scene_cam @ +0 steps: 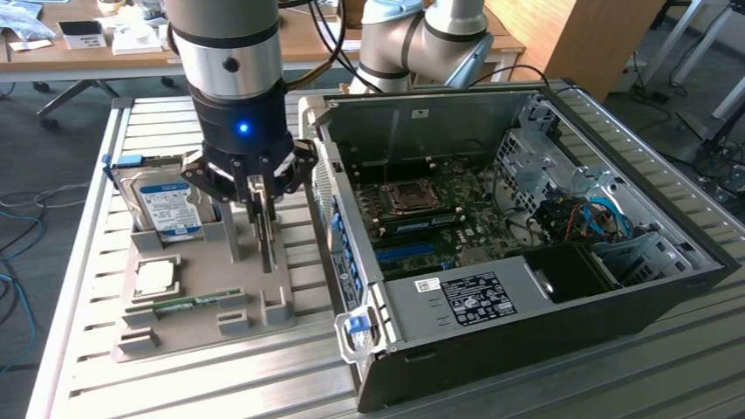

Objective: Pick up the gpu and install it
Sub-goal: 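Pick up the gpu and move the gpu toward the slot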

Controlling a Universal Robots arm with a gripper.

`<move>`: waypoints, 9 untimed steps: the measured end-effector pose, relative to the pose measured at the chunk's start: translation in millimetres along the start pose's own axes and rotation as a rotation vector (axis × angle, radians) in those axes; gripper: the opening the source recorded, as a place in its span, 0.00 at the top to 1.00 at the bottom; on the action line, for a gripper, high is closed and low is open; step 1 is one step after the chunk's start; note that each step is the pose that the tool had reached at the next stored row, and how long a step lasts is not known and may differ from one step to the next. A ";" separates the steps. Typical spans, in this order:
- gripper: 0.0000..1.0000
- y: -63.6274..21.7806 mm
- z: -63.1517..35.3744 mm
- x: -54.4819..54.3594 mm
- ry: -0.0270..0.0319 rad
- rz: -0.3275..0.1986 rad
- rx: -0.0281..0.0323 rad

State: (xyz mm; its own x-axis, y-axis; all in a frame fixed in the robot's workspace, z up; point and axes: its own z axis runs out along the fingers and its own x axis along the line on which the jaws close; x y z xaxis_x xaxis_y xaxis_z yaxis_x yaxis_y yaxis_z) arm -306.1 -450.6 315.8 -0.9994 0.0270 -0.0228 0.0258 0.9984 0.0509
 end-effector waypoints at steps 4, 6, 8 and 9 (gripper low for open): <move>0.73 0.1 -2.8 -0.1 0.0000 0.000 0.0000; 0.73 0.2 -4.1 -0.1 0.0000 0.000 0.0000; 0.73 0.3 -5.6 -0.1 -0.0001 0.000 -0.0001; 0.73 0.3 -6.3 -0.1 0.0000 0.000 0.0000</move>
State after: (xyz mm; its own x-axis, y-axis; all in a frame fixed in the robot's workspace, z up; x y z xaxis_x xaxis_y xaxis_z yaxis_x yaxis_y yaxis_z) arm -306.1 -450.6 322.1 -0.9994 0.0270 -0.0228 0.0258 0.9984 0.0509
